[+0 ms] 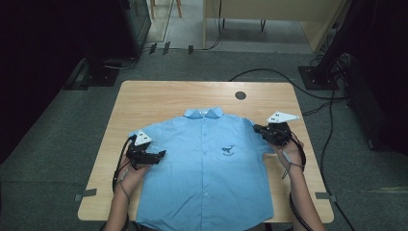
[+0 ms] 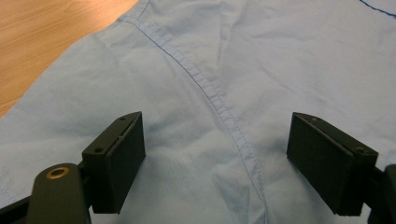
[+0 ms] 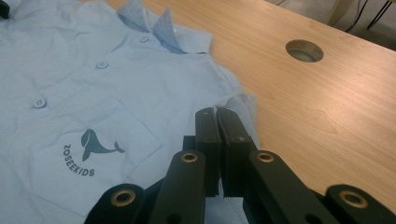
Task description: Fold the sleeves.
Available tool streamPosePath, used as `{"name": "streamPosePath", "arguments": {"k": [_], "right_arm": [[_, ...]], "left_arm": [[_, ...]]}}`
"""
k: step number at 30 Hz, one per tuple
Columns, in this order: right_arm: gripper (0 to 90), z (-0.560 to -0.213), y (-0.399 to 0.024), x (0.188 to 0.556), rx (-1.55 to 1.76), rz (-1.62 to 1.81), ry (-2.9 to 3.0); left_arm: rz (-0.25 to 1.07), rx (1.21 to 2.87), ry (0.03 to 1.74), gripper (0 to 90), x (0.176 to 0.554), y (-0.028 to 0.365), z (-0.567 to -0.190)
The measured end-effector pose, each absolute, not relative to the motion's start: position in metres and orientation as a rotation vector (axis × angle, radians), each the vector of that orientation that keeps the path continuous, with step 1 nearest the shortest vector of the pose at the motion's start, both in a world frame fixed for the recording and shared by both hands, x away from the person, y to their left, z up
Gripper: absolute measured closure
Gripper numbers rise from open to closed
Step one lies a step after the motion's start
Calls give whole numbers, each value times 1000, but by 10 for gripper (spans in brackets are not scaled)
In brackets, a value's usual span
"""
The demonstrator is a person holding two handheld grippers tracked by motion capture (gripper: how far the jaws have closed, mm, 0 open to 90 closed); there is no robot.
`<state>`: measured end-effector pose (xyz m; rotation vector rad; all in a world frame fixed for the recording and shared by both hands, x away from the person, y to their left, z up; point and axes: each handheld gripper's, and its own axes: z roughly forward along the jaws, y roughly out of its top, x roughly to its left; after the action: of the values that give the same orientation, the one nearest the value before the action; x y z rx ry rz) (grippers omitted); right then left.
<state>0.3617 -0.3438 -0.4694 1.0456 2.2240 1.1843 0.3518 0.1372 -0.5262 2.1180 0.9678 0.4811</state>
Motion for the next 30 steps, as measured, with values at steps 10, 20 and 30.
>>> {"name": "streamPosePath", "arguments": {"k": [10,20,30], "right_arm": [[880,-472,-324,366,994,1182,2287],[879,-470,-306,371,954,1171,2330],[877,-482,-293,377,958,1242,2370]], "left_arm": [[482,2117,969,192,352,137,-526],[482,2117,970,192,352,137,-526],[481,2117,971,193,352,137,-526]]}}
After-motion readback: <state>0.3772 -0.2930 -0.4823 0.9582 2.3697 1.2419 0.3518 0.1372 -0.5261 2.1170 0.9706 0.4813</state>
